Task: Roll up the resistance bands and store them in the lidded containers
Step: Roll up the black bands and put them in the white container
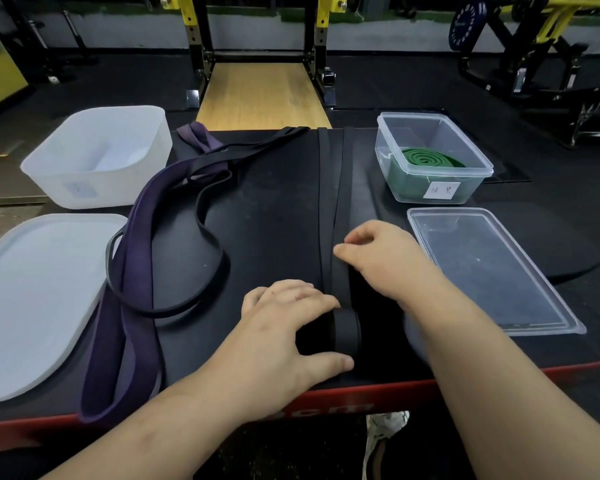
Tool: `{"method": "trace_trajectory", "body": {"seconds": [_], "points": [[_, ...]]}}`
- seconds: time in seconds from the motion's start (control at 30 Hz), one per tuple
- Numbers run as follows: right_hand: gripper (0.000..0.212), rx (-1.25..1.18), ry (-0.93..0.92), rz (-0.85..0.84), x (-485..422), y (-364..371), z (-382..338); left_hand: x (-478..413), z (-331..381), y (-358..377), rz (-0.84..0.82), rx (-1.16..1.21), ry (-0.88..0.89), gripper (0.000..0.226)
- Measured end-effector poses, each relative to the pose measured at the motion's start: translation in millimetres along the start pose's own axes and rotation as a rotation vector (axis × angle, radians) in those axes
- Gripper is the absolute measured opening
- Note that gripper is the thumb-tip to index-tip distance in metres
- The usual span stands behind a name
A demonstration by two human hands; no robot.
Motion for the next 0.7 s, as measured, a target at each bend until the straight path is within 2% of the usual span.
{"method": "trace_trajectory", "body": {"seconds": [0.13, 0.2, 0.37, 0.47, 0.53, 0.63, 0.7], "points": [[0.021, -0.332, 0.031, 0.063, -28.8, 4.8, -8.1, -0.2, 1.8, -0.2, -0.003, 0.024, 0.016, 0.068], [0.026, -0.484, 0.047, 0.043, -47.8, 12.5, -9.3, 0.2, 1.8, -0.5, -0.002, 0.024, 0.023, 0.068], [0.033, -0.654, 0.038, 0.042, -93.5, 18.0, -17.8, 0.0, 1.4, -2.4, 0.001, 0.043, 0.025, 0.066], [0.041, -0.752, -0.077, 0.025, -104.3, 9.6, -40.6, 0.1, -1.4, -3.3, 0.002, 0.063, 0.008, 0.068], [0.044, -0.596, -0.114, 0.009, -108.0, 13.3, -42.4, 0.2, -1.3, -3.6, 0.011, 0.059, 0.017, 0.068], [0.048, -0.152, -0.085, -0.009, -109.0, 22.8, -30.1, 0.3, -0.7, -2.9, 0.009, 0.050, 0.026, 0.068], [0.048, 0.006, -0.106, 0.011, -108.2, 22.0, -30.8, -0.7, 0.3, -2.7, 0.002, 0.038, 0.032, 0.068]]}}
Point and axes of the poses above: each hand's wrist, its own x-axis away from the middle knuckle, its own y-axis out of the palm, z = x × y, the point moved 9 cm from there along -x, towards the middle knuckle, and after that the axes turned 3 degrees about z, right-handed, at the moved point
